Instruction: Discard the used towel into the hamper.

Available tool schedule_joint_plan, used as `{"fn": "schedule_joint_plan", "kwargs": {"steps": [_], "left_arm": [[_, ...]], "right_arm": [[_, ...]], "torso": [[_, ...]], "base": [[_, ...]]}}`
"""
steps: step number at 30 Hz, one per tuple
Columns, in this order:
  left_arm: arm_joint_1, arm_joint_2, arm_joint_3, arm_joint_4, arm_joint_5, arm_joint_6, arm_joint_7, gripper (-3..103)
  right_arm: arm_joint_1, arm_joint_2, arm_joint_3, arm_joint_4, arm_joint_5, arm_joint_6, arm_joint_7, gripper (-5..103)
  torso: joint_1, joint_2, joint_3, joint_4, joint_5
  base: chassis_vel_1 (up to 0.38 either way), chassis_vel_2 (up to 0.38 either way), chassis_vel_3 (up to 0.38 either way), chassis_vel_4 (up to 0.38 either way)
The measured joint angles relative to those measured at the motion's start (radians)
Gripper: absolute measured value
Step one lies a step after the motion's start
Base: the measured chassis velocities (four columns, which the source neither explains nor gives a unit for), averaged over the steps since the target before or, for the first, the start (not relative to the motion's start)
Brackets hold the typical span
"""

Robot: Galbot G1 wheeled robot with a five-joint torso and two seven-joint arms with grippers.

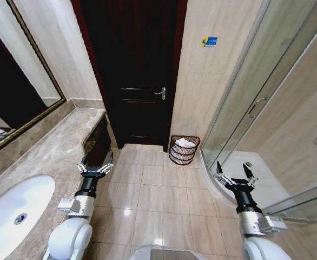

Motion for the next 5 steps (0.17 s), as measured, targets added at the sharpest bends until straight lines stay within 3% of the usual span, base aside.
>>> {"fn": "schedule_joint_plan", "kwargs": {"steps": [5], "left_arm": [[0.000, 0.000, 0.000, 0.001, 0.000, -0.002, 0.000, 100]], "right_arm": [[0.000, 0.000, 0.000, 0.000, 0.000, 0.001, 0.000, 100]], "torso": [[0.000, 0.000, 0.000, 0.0000, 0.0000]], "base": [[0.000, 0.000, 0.000, 0.000]]}}
